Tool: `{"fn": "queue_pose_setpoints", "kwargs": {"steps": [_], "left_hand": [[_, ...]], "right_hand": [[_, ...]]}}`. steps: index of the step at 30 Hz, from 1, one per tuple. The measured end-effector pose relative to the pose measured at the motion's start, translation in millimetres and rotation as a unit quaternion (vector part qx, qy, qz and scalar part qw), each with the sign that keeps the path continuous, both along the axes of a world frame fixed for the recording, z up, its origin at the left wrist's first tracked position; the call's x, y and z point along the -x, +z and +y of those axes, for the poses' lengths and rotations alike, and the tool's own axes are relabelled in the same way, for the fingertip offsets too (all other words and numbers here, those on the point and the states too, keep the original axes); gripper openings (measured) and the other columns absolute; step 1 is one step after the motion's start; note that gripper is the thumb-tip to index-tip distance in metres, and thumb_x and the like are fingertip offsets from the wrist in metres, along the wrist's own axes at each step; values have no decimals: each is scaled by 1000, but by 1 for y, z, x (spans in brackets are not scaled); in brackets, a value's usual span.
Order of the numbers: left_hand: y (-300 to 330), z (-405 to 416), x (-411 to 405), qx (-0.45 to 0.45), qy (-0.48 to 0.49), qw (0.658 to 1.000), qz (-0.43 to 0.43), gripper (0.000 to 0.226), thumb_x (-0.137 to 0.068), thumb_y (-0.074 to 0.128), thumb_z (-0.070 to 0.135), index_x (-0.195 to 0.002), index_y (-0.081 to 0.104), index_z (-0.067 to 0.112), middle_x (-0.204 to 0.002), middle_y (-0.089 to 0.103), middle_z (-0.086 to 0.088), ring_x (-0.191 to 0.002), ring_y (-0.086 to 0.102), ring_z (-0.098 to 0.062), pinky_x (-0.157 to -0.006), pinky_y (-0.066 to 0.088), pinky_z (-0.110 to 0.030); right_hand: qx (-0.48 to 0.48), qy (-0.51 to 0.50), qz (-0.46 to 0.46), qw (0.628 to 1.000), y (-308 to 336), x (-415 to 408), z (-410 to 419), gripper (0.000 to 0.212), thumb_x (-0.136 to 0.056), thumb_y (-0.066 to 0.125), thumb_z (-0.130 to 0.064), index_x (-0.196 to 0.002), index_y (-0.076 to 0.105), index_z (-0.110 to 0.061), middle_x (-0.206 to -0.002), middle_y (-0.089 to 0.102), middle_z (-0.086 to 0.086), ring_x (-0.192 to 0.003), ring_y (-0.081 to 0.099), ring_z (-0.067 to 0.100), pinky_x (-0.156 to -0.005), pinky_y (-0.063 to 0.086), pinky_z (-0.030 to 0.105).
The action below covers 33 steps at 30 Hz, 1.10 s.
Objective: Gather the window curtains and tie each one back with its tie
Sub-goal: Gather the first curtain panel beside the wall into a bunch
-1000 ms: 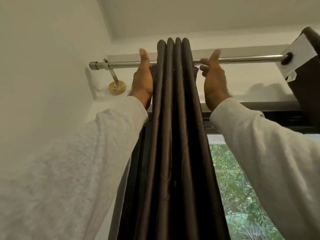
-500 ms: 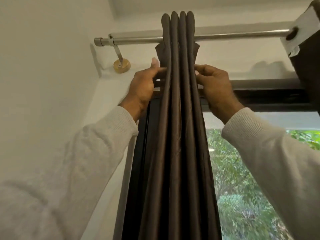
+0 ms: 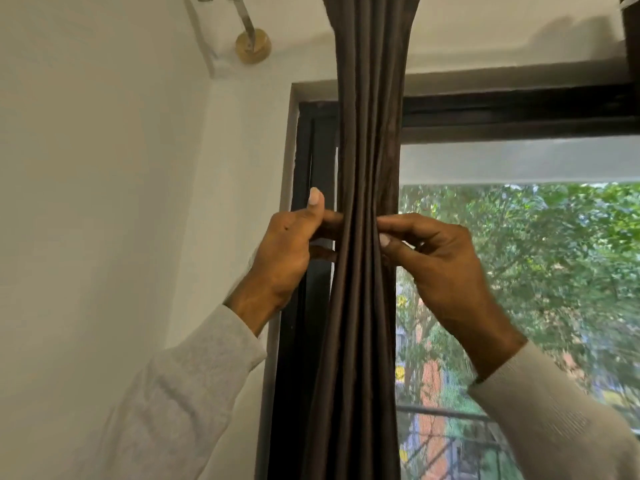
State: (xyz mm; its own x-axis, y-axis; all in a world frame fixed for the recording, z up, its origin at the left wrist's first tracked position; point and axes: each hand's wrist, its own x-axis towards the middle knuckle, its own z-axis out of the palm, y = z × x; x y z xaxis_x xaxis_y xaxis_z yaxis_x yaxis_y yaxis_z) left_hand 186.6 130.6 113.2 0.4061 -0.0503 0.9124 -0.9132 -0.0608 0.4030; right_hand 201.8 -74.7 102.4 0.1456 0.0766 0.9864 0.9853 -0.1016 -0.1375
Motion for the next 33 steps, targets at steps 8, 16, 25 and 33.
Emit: {"fn": "queue_pose_setpoints", "kwargs": {"steps": [8,16,25,33], "left_hand": [[-42,-3,-1,0,12,999,-32,26,-101,67,-5,-119,76,12,-100,82,10,-97,79,-11,-85,64,-24],[-155,-13,6,-24,28,999,-4,31,-97,73,-5,-117,80,17,-108,81,1,-104,78,-15,-95,60,-24],[-263,-2,32,21,20,998,61,19,-104,60,17,-104,78,22,-89,78,18,-85,73,0,-79,56,-14],[-334,-12,32,-34,38,996,79,17,-102,71,16,-114,83,14,-107,79,8,-101,78,-17,-89,61,-26]], "right_hand": [[-45,11,55,997,-34,10,2,30,-95,77,-3,-122,78,-16,-115,81,2,-114,75,23,-103,59,49],[-58,-10,73,996,-152,21,12,31,-94,71,7,-113,79,-17,-109,78,4,-108,74,17,-97,58,29],[-99,34,241,965,-277,51,2,29,-97,66,-11,-124,76,-13,-112,81,2,-103,78,24,-83,66,40],[-116,-50,251,960,-343,57,18,26,-91,76,-16,-108,83,-35,-100,82,-7,-86,80,16,-78,64,32]]}}
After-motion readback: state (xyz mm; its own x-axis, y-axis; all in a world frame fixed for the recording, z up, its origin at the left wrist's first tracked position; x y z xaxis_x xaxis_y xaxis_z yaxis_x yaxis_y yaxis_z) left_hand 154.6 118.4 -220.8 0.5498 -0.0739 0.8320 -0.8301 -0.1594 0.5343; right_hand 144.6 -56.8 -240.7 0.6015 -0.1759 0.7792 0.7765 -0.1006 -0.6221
